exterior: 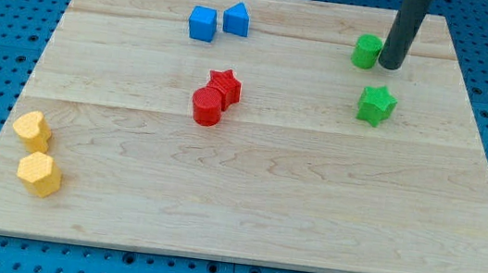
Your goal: Move the green circle slightly to the left
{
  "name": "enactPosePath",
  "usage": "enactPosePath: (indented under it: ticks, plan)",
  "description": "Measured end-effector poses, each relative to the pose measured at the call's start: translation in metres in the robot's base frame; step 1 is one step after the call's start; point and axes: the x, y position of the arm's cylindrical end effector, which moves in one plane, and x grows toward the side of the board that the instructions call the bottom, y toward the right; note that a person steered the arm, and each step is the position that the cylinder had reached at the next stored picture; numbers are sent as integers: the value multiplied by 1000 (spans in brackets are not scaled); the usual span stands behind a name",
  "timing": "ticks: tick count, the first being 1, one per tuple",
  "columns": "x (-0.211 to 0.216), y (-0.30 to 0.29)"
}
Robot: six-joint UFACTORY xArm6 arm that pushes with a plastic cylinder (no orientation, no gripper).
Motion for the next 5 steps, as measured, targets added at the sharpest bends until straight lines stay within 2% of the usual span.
enactPosePath:
  ticks: [1,2,5]
  plan:
    - [0,-2]
    - [26,11]
    - [41,-221]
